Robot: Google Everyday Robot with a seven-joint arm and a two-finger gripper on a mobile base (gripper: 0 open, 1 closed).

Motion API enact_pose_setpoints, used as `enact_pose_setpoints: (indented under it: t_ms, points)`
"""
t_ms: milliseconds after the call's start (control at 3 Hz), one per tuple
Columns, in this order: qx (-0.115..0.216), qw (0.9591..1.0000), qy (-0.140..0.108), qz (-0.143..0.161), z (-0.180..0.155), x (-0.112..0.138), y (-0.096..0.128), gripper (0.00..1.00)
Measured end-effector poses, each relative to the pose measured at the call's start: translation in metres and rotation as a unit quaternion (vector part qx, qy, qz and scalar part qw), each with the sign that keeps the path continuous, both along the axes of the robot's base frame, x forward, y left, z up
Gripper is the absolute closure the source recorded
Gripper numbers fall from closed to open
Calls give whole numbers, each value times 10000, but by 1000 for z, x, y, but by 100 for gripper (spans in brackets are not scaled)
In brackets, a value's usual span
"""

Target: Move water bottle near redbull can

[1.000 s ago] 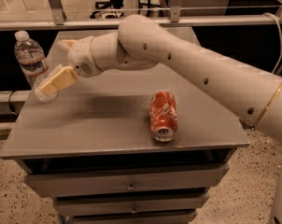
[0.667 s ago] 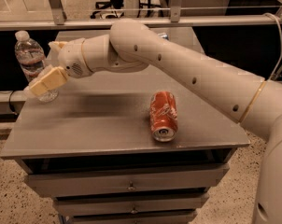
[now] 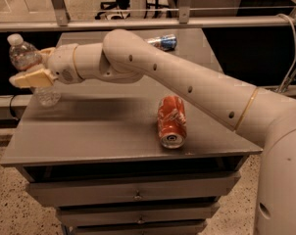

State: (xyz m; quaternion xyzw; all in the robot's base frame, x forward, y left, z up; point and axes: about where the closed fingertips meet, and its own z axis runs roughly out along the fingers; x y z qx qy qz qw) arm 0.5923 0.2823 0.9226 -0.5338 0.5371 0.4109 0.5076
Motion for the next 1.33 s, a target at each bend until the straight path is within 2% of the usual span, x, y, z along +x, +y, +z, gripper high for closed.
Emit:
enact_pose_setpoints:
  t_ms: [333,667,1000,1333]
  points:
    - [90,9998,-17,-163,0,6,-1,65]
    - [185,9984,-187,-503,20,18,-37,88]
    - [145,9924,-490,-1116,48,40,-118,100]
    - [145,9924,-490,-1116,48,40,-118,100]
